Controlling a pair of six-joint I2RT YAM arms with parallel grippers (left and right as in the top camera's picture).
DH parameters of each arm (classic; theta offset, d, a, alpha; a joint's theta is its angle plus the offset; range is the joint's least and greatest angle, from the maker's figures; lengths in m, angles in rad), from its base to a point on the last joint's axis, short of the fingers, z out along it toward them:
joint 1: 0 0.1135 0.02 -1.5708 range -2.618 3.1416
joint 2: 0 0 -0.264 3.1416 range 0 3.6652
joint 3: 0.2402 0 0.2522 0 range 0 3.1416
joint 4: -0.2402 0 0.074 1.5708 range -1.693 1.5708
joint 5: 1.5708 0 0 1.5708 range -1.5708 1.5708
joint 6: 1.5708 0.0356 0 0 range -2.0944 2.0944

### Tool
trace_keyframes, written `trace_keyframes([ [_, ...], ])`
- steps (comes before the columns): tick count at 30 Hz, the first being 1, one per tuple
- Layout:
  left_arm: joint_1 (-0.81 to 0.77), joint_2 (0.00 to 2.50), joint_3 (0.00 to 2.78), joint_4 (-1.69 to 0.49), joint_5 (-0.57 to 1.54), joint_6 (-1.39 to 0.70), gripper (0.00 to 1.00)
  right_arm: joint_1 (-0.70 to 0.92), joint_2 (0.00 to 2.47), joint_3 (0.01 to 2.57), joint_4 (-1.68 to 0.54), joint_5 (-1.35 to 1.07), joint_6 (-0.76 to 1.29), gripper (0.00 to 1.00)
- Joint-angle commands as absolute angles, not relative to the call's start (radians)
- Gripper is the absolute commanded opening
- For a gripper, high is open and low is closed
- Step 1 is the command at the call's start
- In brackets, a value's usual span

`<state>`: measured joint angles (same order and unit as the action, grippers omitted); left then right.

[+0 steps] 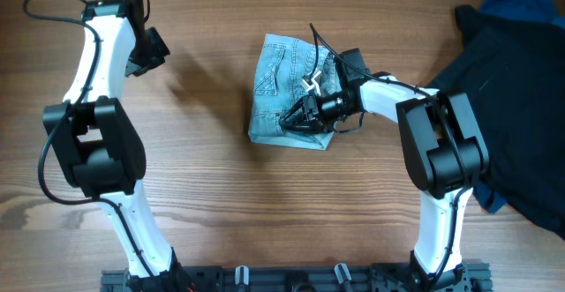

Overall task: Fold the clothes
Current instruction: 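Pull the top flap down over the bundle with the right gripper, then release the flap and raise the right gripper up and right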

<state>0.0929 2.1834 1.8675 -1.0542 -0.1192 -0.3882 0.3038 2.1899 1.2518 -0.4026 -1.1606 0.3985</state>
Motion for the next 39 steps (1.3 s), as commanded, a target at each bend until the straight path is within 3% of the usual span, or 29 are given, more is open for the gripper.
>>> trace_keyframes([
  [1,0.095,2.158,1.879,-1.052,-0.128,-0.405,0.25,0.309,2.163,1.3,-0.403,-1.123,0.448,0.26],
  [6,0.095,2.158,1.879,-1.051,-0.129,-0.405,0.26,0.297,2.024,1.419,-0.356,-1.122,0.506,0.29],
  [13,0.095,2.158,1.879,-1.051,-0.129,-0.405,0.26,0.281,1.912,1.483,-0.15,-1.093,0.607,0.46],
  [19,0.095,2.158,1.879,-1.051,-0.128,-0.405,0.26,0.281,1.961,1.48,-0.131,-0.943,0.604,0.43],
  [32,0.095,2.158,1.879,-1.04,-0.101,-0.405,0.27,0.27,2.329,1.48,0.015,-0.939,0.781,0.38],
  [39,0.095,2.158,1.879,-1.04,-0.076,-0.405,0.26,0.247,2.392,1.48,0.039,-0.982,0.786,0.37],
])
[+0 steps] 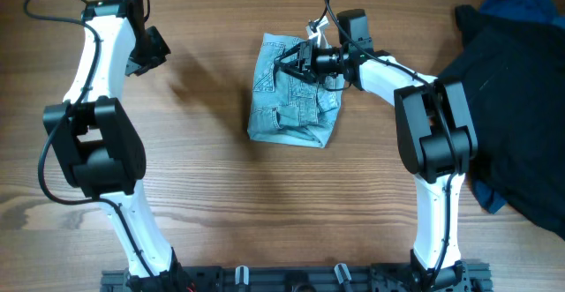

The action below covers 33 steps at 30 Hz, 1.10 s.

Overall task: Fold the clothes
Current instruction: 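Release the flap and raise the right gripper up and right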

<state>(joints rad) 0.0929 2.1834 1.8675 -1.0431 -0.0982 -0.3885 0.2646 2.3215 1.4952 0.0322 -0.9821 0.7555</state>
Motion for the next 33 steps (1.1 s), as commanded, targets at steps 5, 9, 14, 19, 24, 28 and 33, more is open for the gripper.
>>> trace_keyframes([
  [5,0.095,2.158,1.879,-1.04,-0.076,-0.405,0.26,0.23,2.382,1.488,0.386,-1.126,1.002,0.29],
  [9,0.095,2.158,1.879,-1.04,-0.076,-0.405,0.26,0.215,2.338,1.489,0.836,-1.127,1.279,0.28],
  [14,0.095,2.158,1.879,-1.04,-0.076,-0.405,0.26,0.208,2.28,1.489,1.101,-1.136,1.46,0.29],
  [19,0.095,2.158,1.879,-1.04,-0.076,-0.405,0.26,0.228,2.253,1.489,1.099,-1.255,1.467,0.28],
  [24,0.095,2.158,1.879,-1.041,-0.076,-0.405,0.26,0.256,2.252,1.489,1.089,-1.277,1.466,0.27],
  [28,0.094,2.158,1.879,-1.041,-0.075,-0.405,0.26,0.258,2.251,1.489,1.088,-1.229,1.495,0.28],
  [33,0.094,2.158,1.879,-1.042,-0.068,-0.405,0.27,0.23,2.251,1.489,0.986,-1.022,1.74,0.32],
])
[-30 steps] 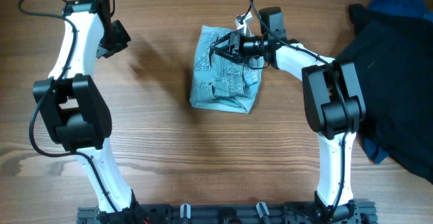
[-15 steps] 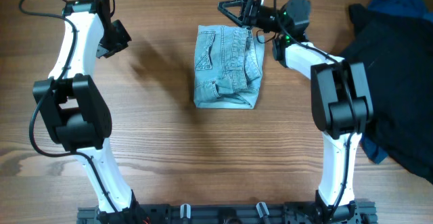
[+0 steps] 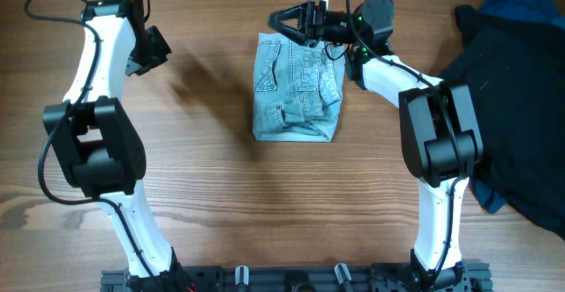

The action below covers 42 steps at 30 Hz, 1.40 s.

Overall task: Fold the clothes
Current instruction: 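Release the flap and raise the right gripper up and right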

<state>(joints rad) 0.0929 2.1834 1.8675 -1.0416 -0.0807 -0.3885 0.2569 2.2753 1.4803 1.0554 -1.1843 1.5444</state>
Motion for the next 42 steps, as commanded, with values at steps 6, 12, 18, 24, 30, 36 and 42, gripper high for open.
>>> trace_keyframes([
  [6,0.094,2.158,1.879,-1.041,-0.042,-0.405,0.27,0.2,2.251,1.489,0.66,-0.805,1.698,0.35],
  [12,0.094,2.158,1.879,-1.042,-0.042,-0.405,0.28,0.181,2.251,1.489,0.049,-0.559,1.456,0.34],
  [18,0.095,2.158,1.879,-1.056,-0.042,-0.405,0.3,0.155,2.23,1.489,-0.095,-0.491,1.23,0.33],
  [24,0.095,2.158,1.879,-1.055,-0.042,-0.405,0.33,0.132,2.122,1.489,-0.072,-0.429,1.103,0.33],
  [30,0.095,2.158,1.879,-1.055,-0.042,-0.405,0.34,0.103,1.943,1.489,0.011,-0.564,0.934,0.34],
  [36,0.095,2.158,1.879,-1.055,-0.042,-0.405,0.34,0.126,1.809,1.488,-0.096,-0.899,0.776,0.31],
  [42,0.095,2.158,1.879,-1.058,-0.042,-0.405,0.34,0.256,1.78,1.488,-0.471,-0.705,0.745,0.18],
])
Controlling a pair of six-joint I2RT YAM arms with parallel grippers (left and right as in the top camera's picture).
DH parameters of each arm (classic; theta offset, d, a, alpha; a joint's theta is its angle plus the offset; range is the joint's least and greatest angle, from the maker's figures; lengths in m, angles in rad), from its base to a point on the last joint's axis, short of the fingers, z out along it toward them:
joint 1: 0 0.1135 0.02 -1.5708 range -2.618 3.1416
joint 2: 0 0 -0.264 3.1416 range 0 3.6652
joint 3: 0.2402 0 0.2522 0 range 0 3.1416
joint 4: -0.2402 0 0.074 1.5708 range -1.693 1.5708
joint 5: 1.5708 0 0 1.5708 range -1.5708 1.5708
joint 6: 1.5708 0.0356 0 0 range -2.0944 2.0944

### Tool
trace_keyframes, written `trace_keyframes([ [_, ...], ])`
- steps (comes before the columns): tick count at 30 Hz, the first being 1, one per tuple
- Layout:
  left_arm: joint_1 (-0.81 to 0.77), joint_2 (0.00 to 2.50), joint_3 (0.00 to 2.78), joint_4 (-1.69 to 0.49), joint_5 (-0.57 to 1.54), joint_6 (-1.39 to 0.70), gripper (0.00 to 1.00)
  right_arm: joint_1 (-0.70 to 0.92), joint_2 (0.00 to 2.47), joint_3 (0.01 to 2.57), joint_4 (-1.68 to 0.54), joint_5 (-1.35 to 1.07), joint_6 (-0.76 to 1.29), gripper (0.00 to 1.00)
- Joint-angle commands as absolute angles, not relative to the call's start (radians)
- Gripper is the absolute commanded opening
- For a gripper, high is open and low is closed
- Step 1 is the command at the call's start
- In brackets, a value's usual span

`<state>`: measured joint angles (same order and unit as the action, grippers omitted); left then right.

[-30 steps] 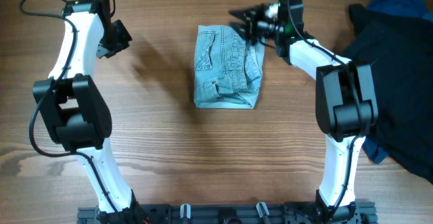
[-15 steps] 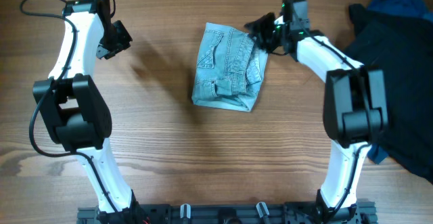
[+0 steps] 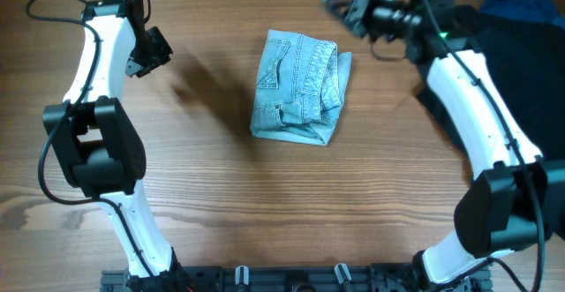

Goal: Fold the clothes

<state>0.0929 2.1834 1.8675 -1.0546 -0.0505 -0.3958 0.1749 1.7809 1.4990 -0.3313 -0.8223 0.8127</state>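
Folded light-blue denim (image 3: 298,87) lies in a compact bundle on the wooden table (image 3: 203,195), a little behind its middle. My right gripper (image 3: 341,5) hovers behind and to the right of the bundle, apart from it; it is motion-blurred, its jaws look open and nothing is in them. At the far left, my left gripper (image 3: 150,52) hangs well away from the denim, and its jaws are too dark to read.
A heap of dark clothes fills the right edge: a black garment (image 3: 516,116) with a blue one (image 3: 523,1) behind it. The right arm reaches across in front of this heap.
My right gripper was at the denim's back edge and is now farther right, clear of the cloth. The right arm's elbow has swung out toward the dark heap. The denim lies still.
My right gripper was first down on the bundle's front right part. Then it was over the upper right part, then at the back edge with the bundle squarer. Now it is off the denim. The left arm never moved.
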Motion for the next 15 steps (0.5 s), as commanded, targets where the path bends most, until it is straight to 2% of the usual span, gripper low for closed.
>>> trace_keyframes([
  [1,0.095,2.158,1.879,-1.06,-0.042,-0.405,0.34,0.275,1.773,1.488,-0.514,-0.627,0.741,0.18],
  [8,0.094,2.158,1.879,-1.074,-0.042,-0.405,0.34,0.397,1.596,1.489,-0.79,-0.055,0.635,0.25],
  [12,0.094,2.158,1.879,-1.074,-0.042,-0.405,0.35,0.421,1.567,1.486,-0.818,-0.062,0.592,0.25],
  [15,0.094,2.158,1.879,-1.074,-0.042,-0.405,0.35,0.422,1.604,1.479,-0.746,-0.234,0.511,0.23],
])
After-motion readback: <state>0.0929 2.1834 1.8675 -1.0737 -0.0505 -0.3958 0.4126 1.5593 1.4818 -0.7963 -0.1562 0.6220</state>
